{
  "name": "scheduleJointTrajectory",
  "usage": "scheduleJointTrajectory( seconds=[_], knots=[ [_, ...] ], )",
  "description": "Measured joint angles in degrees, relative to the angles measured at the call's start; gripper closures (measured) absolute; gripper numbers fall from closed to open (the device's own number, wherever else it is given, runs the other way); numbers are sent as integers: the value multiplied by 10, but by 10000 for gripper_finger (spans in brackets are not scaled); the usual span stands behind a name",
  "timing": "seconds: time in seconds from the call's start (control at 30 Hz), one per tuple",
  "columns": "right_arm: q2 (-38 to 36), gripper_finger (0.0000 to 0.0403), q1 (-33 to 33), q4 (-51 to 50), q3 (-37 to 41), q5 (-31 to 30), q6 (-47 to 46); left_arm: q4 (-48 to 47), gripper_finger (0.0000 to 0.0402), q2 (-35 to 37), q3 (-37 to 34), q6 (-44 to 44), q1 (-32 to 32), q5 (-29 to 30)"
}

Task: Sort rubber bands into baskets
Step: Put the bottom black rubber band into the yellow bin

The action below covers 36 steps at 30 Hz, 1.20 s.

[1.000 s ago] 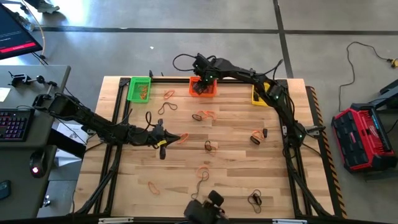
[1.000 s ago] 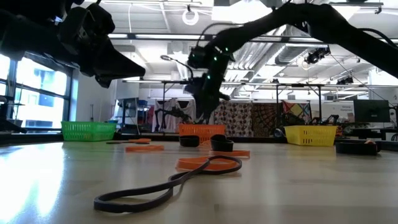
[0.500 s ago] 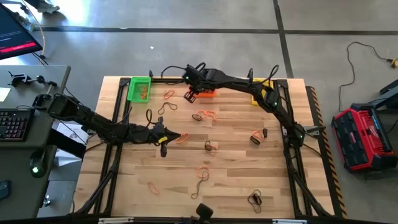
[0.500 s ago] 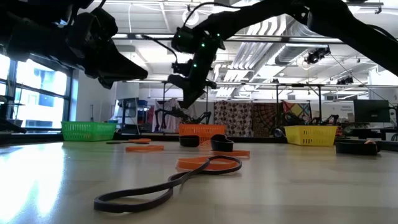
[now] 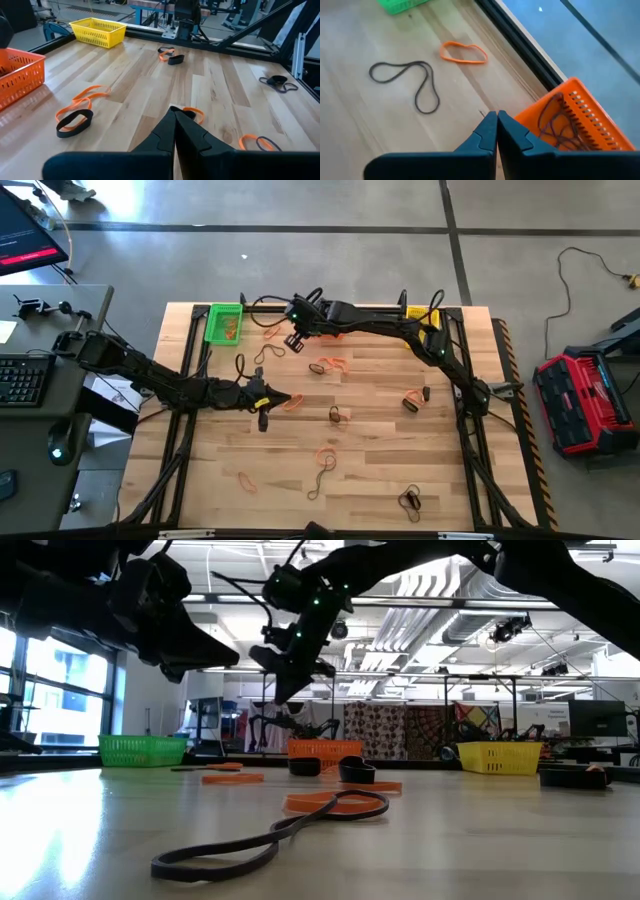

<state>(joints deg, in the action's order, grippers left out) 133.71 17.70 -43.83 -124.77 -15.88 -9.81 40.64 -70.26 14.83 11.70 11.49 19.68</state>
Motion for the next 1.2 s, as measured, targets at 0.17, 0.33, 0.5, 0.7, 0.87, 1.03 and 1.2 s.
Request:
scheduleJointTrajectory(
  seconds=[0.17, 0.33, 0.5, 0.7, 0.87, 1.03, 1.2],
  knots=[
    [-1, 403, -7, 22, 13, 12, 26, 0, 401, 0, 0, 0, 0, -7],
    [-17, 403, -15, 82, 100, 46, 48, 0, 401, 0, 0, 0, 0, -17],
    [-82, 403, -28, 168, 225, 59, 58, 3, 401, 0, 0, -11, 0, -20],
    [-210, 403, -40, 293, 413, 61, 35, 14, 401, 0, 0, -26, -3, -46],
    [-308, 403, -75, 325, 535, 50, 11, 13, 401, 0, 0, -48, -3, -46],
    [-379, 403, -136, 301, 591, 23, -15, 10, 401, 0, 0, -49, -3, -46],
    [-422, 403, -203, 229, 596, -7, -66, 7, 401, 0, 0, -53, -3, -43]
  ],
)
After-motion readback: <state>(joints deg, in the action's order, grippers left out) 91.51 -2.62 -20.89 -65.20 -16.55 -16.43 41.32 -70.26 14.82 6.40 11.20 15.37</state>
